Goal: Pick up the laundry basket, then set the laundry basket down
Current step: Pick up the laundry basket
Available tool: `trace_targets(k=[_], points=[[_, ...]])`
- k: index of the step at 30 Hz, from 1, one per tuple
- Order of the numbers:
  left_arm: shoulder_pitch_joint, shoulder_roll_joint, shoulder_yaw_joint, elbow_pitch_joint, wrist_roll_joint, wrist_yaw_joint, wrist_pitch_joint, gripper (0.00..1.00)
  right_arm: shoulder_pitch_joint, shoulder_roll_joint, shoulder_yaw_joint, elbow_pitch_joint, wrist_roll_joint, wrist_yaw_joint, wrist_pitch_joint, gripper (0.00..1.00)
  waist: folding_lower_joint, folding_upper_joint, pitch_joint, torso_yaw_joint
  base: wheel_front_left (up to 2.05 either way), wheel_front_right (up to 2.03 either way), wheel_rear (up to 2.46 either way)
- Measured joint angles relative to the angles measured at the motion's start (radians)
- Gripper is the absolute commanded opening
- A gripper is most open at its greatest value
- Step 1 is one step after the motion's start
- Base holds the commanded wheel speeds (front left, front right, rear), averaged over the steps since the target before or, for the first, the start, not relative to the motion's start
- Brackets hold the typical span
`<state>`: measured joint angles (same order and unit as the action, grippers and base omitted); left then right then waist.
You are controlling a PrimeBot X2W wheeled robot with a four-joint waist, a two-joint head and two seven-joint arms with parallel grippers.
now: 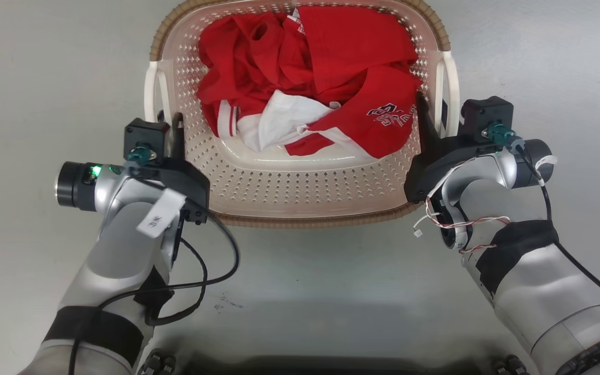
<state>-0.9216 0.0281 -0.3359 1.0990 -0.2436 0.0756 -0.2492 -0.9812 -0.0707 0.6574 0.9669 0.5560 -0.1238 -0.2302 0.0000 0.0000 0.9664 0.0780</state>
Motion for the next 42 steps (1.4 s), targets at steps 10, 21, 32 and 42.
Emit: trace_targets(k=[10,21,32,42], points=[[0.004,0.001,-0.063,-0.002,-0.077,0.004,0.000,0.00,-0.008,-0.004,0.015,0.042,0.040,-0.008,0.000,0.00,0.0001,0.0000,-0.034,-0.004,0.00,0.00,0.00],[0.027,0.002,-0.128,-0.013,-0.173,0.020,0.001,0.00,-0.006,-0.004,0.039,0.080,0.084,-0.008,0.000,0.00,0.0001,0.0000,-0.104,-0.015,0.00,0.00,0.00],[0.116,0.001,-0.195,0.002,-0.239,0.022,0.019,0.00,0.086,0.003,0.078,0.123,0.134,-0.008,0.000,0.00,0.0000,0.0000,-0.222,-0.022,0.00,0.00,0.00],[0.193,-0.002,-0.238,0.026,-0.267,0.022,0.038,0.00,0.183,0.010,0.115,0.132,0.182,-0.008,0.010,0.00,-0.0001,0.0000,-0.347,-0.022,0.00,0.00,0.00]])
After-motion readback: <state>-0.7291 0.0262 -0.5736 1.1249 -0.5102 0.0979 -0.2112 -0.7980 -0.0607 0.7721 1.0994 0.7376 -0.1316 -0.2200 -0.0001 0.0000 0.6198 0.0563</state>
